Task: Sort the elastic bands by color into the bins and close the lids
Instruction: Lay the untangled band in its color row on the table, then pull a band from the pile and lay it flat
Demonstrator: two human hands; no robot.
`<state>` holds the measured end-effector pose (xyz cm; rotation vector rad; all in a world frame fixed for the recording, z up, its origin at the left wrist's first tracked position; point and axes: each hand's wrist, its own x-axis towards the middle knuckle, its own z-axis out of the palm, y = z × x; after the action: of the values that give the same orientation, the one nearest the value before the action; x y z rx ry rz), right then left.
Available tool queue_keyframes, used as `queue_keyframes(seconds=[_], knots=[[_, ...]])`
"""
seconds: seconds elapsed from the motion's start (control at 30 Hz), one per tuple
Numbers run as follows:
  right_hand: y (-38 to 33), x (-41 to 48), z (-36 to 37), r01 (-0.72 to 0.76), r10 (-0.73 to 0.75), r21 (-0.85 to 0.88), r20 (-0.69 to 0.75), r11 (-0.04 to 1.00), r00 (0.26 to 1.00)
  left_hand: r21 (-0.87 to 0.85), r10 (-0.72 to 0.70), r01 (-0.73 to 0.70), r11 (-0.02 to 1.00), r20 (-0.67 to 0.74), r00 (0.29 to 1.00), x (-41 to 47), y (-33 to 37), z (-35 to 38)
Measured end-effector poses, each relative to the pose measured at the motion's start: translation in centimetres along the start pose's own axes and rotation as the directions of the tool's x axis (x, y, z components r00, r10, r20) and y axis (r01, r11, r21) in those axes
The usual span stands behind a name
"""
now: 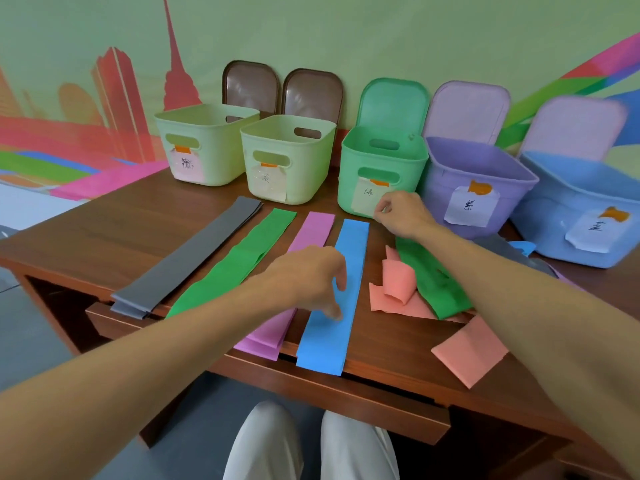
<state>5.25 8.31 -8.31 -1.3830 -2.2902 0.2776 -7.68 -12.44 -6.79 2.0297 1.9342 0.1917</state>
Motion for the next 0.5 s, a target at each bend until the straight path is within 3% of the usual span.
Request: queue_keyframes(seconds=[0.13,0.3,0.5], knots=[[1.8,-1.1,-3.2,0.045,-0.045,0.015,0.016,0.999,0.999,-0.216,0.079,-0.11,0.97,-0.144,0.986,2.2,1.5,0.7],[5.2,-2.8,-5.1,0.045,-0.047,0.08,0.026,0.996,0.999,-0.409,0.022,-0.143,0.901,-0.285,0.958,5.6,3.4,2.0],[8.4,-4.3,-4.7,0.002,-0.006,0.138,0.028,0.99,1.0,-0.406,-0.046,-0.108,0.908,-0.351,0.935,10.3,4.4,2.6]])
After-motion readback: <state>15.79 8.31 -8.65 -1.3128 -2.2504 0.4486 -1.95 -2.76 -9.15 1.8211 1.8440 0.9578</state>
